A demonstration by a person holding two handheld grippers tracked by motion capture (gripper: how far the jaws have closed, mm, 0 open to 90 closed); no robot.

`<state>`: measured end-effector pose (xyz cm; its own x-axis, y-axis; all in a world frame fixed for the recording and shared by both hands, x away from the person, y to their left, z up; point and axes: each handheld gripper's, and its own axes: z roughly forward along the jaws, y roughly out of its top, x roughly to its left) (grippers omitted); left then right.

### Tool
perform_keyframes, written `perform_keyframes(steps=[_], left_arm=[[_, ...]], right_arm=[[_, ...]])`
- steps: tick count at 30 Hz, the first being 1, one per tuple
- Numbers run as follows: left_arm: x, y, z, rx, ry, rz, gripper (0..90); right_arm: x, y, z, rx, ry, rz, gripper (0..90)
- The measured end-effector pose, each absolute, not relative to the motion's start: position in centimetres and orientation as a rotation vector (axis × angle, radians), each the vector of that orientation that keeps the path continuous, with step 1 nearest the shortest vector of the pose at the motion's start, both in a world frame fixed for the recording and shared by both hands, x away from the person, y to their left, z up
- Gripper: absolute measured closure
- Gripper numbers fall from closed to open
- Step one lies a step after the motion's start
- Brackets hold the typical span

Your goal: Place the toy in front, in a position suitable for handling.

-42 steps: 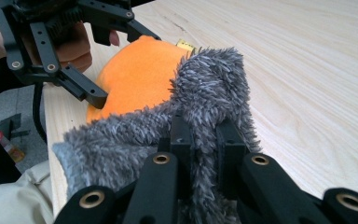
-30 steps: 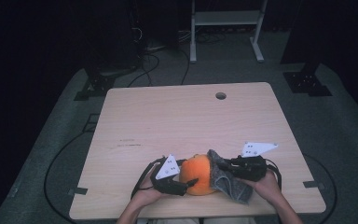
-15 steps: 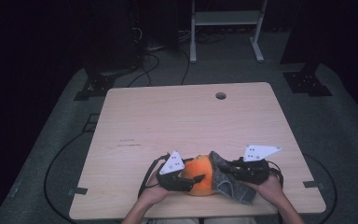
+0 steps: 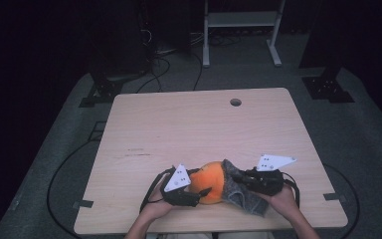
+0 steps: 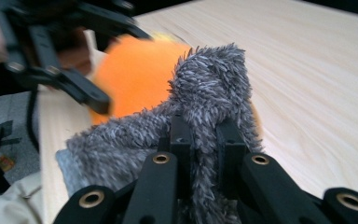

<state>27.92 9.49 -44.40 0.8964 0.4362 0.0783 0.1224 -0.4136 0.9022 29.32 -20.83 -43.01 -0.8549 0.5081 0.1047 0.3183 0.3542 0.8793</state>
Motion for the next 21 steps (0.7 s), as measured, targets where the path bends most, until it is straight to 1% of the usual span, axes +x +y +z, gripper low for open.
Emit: perform_keyframes(steps=[4, 7, 9, 12, 17, 21], left_arm=[[28.0, 9.8, -44.5, 1.993, 0.403, 0.357, 30.9], [28.0, 9.8, -44.6, 1.993, 0.389, 0.347, 30.7], [28.1, 9.8, -44.6, 1.991, 0.386, 0.342, 30.4], [28.0, 9.9, -44.7, 1.991, 0.388, 0.342, 30.3], [28.0, 9.9, -44.7, 1.993, 0.380, 0.344, 30.3], [27.8, 9.7, -44.7, 1.996, 0.372, 0.350, 30.2]], right_arm=[[29.7, -21.7, -43.2, 0.814, 2.420, 1.480, 80.0], [29.3, -21.6, -42.5, 0.767, 2.388, 1.626, 80.0], [29.3, -20.9, -42.2, 0.724, 2.391, 1.666, 79.9], [29.7, -20.5, -42.9, 0.749, 2.409, 1.635, 80.0], [30.5, -22.3, -44.4, 0.926, 2.419, 1.516, 80.1], [30.4, -22.6, -43.9, 0.908, 2.394, 1.610, 80.1]])
